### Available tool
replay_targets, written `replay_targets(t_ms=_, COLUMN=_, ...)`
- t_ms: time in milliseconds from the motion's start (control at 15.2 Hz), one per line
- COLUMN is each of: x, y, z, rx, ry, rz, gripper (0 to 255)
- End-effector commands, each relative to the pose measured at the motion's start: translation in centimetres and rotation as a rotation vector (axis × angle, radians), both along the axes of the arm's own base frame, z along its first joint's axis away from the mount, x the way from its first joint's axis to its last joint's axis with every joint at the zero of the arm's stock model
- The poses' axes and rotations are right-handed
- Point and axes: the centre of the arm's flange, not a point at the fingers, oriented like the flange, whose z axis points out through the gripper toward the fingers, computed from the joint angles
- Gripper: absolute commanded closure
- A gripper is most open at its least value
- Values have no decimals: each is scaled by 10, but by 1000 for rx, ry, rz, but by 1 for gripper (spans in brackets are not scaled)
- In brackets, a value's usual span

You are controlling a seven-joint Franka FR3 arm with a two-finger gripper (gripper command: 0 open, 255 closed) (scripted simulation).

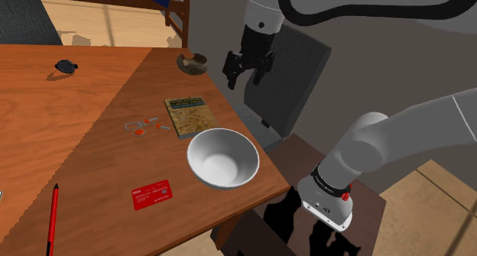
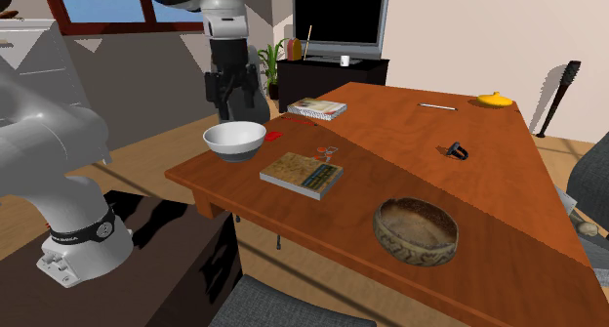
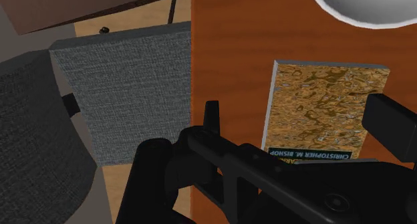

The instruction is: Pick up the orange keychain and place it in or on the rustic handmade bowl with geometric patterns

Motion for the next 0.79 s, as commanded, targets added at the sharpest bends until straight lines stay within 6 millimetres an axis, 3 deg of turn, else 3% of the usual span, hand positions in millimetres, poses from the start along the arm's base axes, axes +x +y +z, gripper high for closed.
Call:
replay_targets(t_ms=0, x=11, y=21, z=-14, rx=2, ry=1, rz=-31, gripper=0)
replay_targets(t_ms=726, x=72, y=136, z=-80, rx=6, ry=12, rz=-186, gripper=0)
